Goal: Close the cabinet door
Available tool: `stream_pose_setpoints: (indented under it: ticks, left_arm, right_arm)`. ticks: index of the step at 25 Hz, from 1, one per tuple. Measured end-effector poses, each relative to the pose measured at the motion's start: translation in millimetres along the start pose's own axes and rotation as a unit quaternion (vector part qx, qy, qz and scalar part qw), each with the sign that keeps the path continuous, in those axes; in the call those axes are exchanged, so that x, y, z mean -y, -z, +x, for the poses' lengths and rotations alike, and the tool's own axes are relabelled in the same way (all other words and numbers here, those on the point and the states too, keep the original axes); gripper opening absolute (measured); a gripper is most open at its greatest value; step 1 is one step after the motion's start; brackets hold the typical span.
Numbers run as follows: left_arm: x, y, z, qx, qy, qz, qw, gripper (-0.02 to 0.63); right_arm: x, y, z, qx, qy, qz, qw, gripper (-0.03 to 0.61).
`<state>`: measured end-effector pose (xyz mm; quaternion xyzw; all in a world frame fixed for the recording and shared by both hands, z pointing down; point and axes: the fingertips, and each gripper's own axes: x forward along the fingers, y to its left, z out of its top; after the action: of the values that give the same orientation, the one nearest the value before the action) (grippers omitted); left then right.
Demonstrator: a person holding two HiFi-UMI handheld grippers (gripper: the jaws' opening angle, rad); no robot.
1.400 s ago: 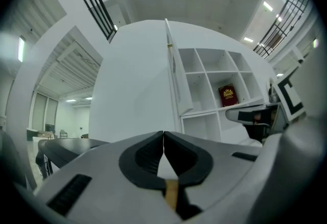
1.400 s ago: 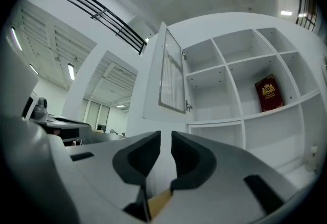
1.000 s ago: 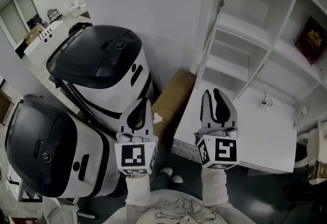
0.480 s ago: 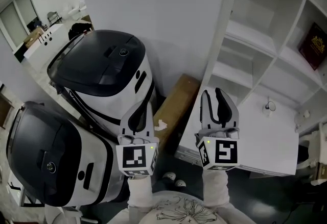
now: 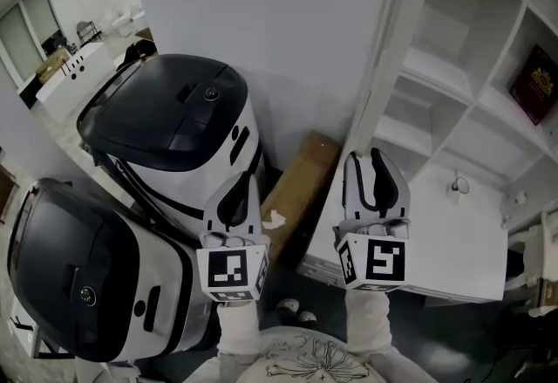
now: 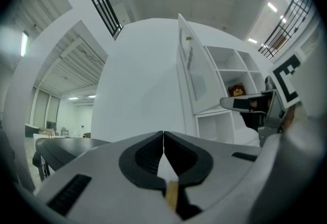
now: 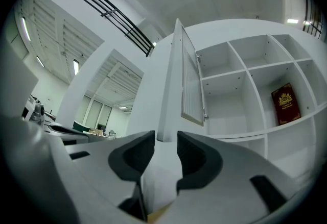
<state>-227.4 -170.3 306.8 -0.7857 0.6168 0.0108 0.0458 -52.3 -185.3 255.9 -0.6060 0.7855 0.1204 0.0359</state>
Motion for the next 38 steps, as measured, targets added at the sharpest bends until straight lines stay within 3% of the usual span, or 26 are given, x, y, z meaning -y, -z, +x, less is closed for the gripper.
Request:
stream_pose_setpoints:
  ticks: [18, 32, 38]
  left_arm:
    - [-3, -1, 17, 0.009, 0.031, -0.005, 0.9995, 0.005]
    - [25, 6, 41, 0.011, 0.089, -0.018, 0.9958, 0.005]
    - [44, 10, 53, 0.011, 0.122, -0.024, 0.9921, 0.005]
  right_arm:
    - [2, 0, 4, -0.013, 0.045, 0.015, 0.999, 0.104]
    - [20, 2, -9, -0.018, 0.085, 0.006, 0.996, 0.105]
    - [37, 3, -20, -0.021, 0.114, 0.006, 0.993, 0.067]
